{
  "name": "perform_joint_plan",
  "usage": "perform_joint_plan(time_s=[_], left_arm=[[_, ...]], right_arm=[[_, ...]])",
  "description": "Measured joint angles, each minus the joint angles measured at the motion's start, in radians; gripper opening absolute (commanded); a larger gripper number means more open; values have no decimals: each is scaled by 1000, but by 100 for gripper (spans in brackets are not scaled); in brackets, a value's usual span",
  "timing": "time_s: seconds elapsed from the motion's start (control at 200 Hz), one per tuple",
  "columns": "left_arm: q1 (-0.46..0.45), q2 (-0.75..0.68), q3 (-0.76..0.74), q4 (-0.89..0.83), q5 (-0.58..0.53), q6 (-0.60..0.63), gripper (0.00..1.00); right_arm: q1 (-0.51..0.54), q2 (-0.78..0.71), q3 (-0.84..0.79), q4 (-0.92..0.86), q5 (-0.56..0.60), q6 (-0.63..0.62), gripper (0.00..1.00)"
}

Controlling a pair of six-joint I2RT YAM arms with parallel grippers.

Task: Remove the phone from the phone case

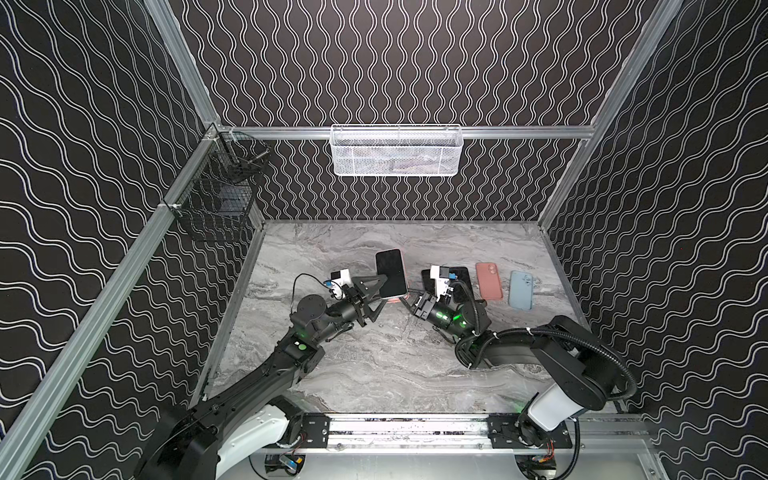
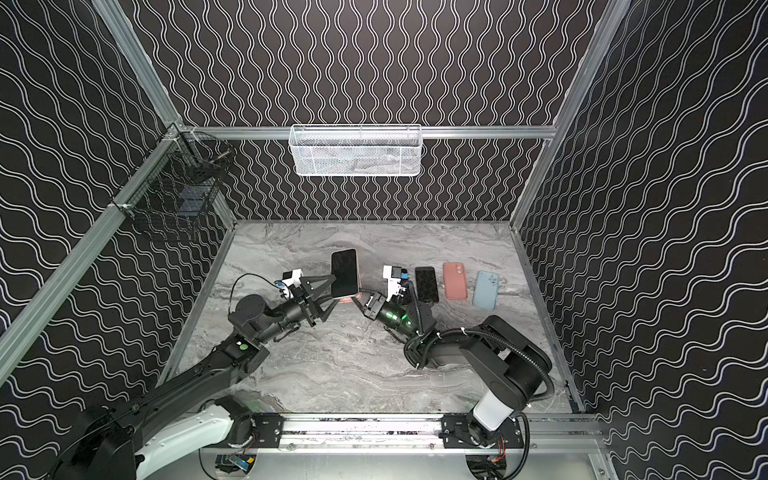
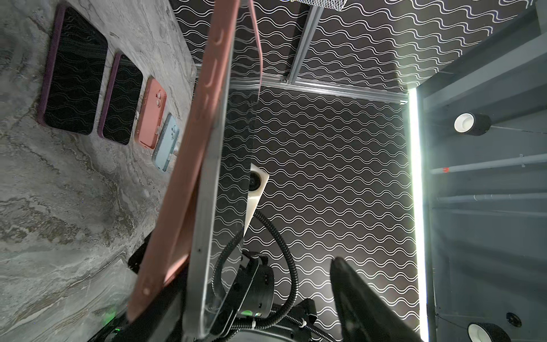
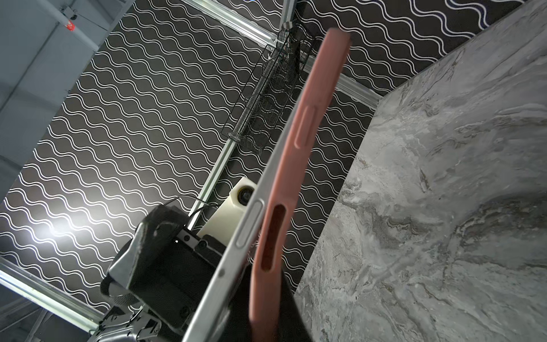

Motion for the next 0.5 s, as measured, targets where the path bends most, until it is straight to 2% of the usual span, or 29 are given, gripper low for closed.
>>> perform_joint_plan(time_s=[0.07,0.19,0.275,0.501], left_arm=[[0,-2,-8,0,-5,0,59],[0,-4,-17,-1,-10,2,37],[0,-6,-17,-5,-10,8,25],[-2,-42,-12,-63,-11,38,2]], right_arm=[[11,0,0,-1,7,-1,4],[34,1,5,-3,19,-9,4],[48,1,9,-2,22,-16,4],[56,0,10,-2,24,-19,4]])
